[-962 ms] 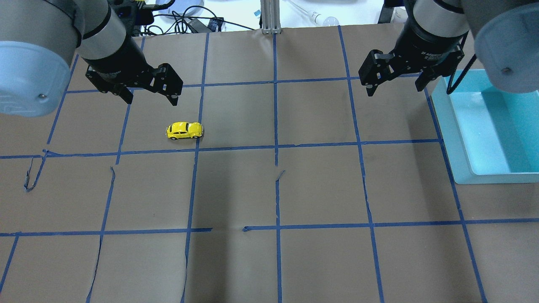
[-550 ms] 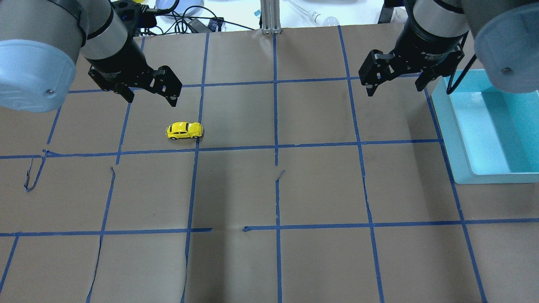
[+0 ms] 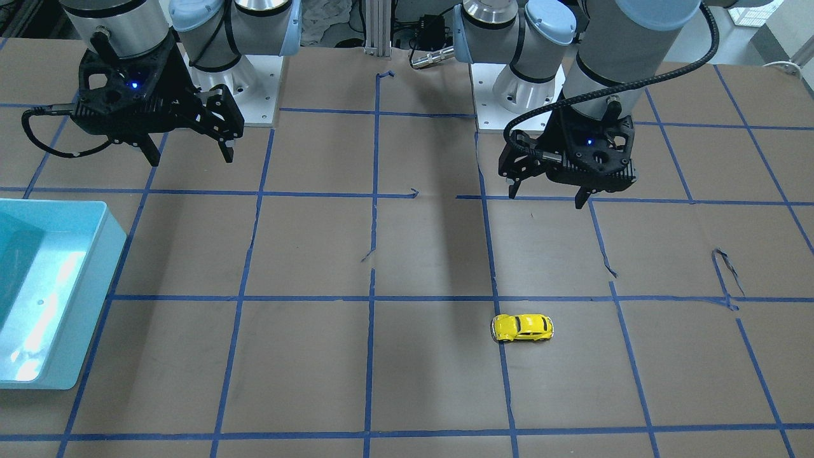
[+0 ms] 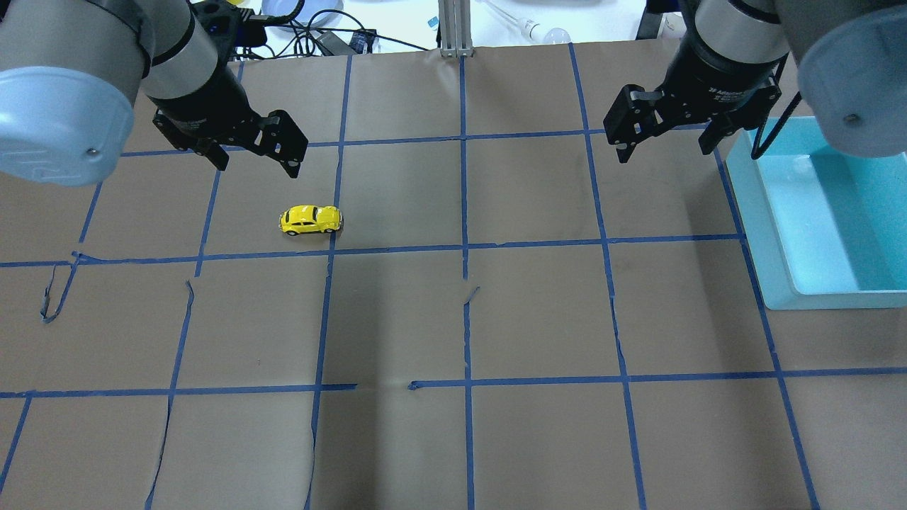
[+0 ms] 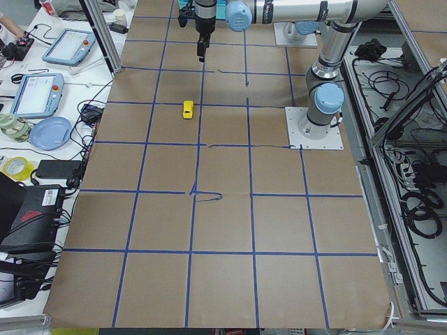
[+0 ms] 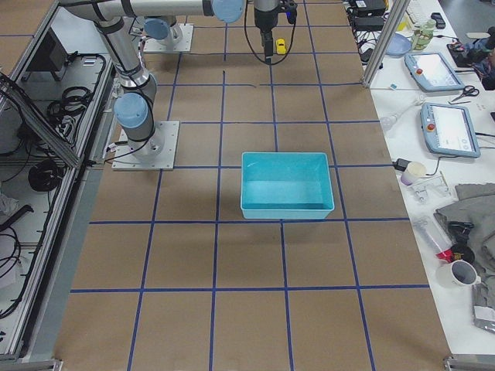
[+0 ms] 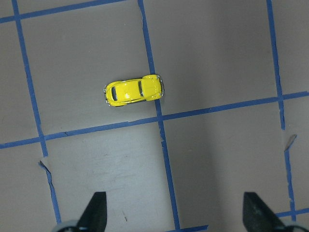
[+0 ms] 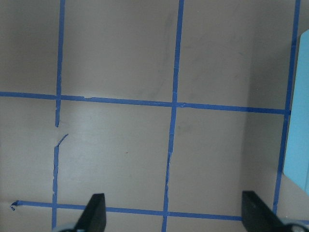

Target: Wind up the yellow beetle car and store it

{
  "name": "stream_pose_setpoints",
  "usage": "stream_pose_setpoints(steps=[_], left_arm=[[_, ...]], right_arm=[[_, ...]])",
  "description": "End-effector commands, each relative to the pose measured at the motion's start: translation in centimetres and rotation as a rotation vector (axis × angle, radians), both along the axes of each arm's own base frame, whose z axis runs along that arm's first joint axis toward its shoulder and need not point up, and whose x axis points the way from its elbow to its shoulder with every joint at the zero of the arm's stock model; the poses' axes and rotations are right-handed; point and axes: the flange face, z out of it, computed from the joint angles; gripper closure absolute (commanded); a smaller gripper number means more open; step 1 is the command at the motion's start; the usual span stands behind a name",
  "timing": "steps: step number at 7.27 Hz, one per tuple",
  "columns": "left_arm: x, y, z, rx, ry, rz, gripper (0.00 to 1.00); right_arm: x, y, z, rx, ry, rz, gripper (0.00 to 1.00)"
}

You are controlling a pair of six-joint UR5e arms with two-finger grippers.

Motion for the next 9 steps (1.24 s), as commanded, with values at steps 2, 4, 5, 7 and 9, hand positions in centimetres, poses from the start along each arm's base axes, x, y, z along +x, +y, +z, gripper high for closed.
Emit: stream_pose_setpoints(steps=[2,4,5,7,9], left_arm=[[0.3,-0.4,-0.3,0.005,-0.001,0.011,0.0],[0.3,-1.5,-2.0,0.035,-0.001,-0.064,0.0],[0.4,-2.4,-2.6,0.006,-0.018,-0.226,0.0],[0.8,-3.8,-5.8,0.047,-0.021,-0.412,0.0],[0.9,-6.2,-10.1,0.067,-0.029,-0.705,0.0]], right_arm=[[0.0,0.0,0.0,0.0,0.0,0.0,0.0],[0.0,0.0,0.0,0.0,0.0,0.0,0.0],[0.0,0.0,0.0,-0.001,0.0,0.0,0.0],[0.0,0.0,0.0,-0.001,0.0,0.0,0.0],[0.0,0.0,0.0,-0.001,-0.002,0.0,0.0]])
